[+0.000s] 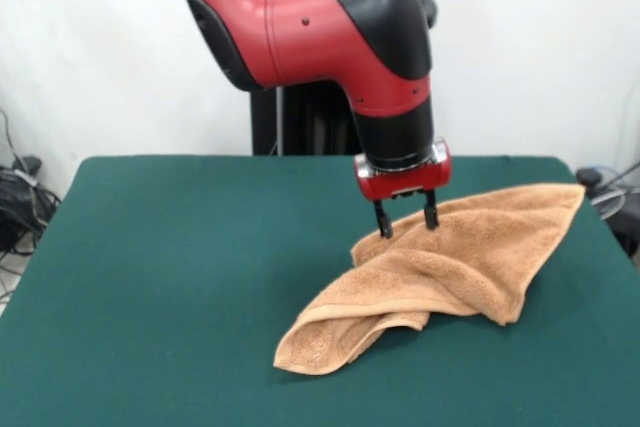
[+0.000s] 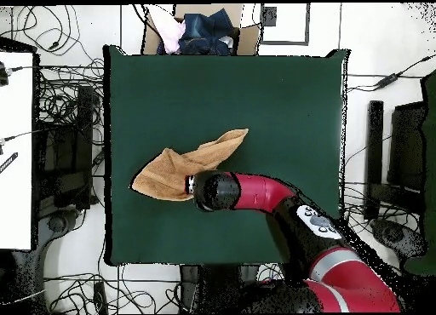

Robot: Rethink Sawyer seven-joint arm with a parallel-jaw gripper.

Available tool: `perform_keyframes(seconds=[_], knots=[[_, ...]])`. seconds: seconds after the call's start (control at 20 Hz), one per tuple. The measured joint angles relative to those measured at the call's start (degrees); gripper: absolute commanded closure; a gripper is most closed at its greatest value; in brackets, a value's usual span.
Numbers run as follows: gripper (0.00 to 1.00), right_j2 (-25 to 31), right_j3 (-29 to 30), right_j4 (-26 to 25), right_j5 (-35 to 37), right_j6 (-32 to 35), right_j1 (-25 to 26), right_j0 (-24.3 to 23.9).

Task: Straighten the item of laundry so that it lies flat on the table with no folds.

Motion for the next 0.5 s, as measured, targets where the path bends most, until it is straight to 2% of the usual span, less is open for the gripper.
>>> perform_keyframes(seconds=[0.5], knots=[[0.00,-0.02,4.34,0.00,0.00,0.00,-3.73,-0.16]])
